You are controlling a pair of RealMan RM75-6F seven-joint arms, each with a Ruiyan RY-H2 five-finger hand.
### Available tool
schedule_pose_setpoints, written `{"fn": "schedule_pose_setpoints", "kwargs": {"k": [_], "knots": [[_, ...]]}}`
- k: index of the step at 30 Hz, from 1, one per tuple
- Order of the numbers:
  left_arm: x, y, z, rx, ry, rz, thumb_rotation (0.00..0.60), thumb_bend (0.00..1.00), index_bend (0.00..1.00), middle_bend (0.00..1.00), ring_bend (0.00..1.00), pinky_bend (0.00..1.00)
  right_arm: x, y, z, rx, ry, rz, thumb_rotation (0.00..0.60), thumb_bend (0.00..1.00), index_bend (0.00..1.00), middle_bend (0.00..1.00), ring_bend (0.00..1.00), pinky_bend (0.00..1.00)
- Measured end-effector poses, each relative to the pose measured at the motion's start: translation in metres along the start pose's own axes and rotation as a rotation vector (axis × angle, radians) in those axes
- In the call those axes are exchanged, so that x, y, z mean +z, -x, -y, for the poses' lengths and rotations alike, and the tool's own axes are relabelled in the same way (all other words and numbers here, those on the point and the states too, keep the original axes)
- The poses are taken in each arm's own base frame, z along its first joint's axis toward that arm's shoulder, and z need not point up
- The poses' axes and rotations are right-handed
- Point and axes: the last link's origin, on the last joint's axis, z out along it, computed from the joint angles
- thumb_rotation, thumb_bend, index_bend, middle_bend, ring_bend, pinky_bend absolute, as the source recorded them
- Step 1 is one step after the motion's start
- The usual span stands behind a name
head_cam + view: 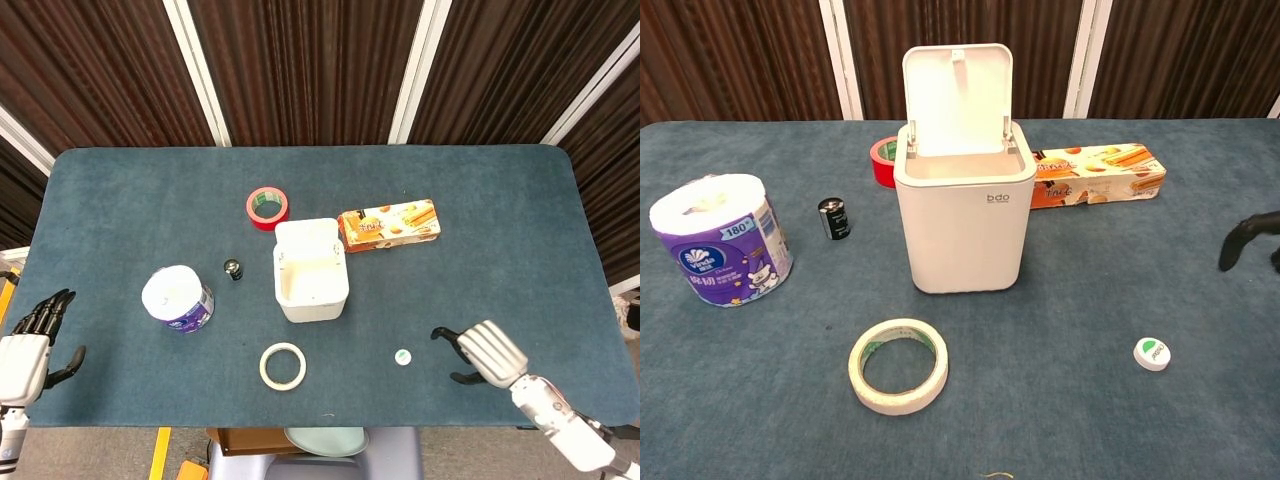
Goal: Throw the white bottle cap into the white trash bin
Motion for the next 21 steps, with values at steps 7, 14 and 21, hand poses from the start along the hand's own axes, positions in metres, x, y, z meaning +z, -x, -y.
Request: {"fn": "schedule_pose_setpoints", "kwargs": {"k": [7, 14, 21], "knots": [[0.000, -0.002, 0.002, -0.008, -0.011, -0.001, 0.600, 0.39, 0.05, 0.10, 0.13, 0.28, 0.025, 0.009, 0.006, -0.020, -0.033, 0.053, 0.600, 0.20, 0.48, 0.89, 0.96, 0.95], [0.000, -0.004, 0.005, -0.020, -0.023, 0.003, 0.600, 0.39, 0.06, 0.12, 0.13, 0.29, 0.043, 0.022, 0.009, -0.033, -0.051, 0.091, 0.600, 0.29, 0.50, 0.89, 0.96, 0.95], [0.000, -0.004, 0.006, -0.022, -0.025, 0.007, 0.600, 0.39, 0.07, 0.13, 0.13, 0.29, 0.066, 0.038, 0.008, -0.012, -0.053, 0.129, 0.600, 0.31, 0.53, 0.89, 0.96, 0.95]]}}
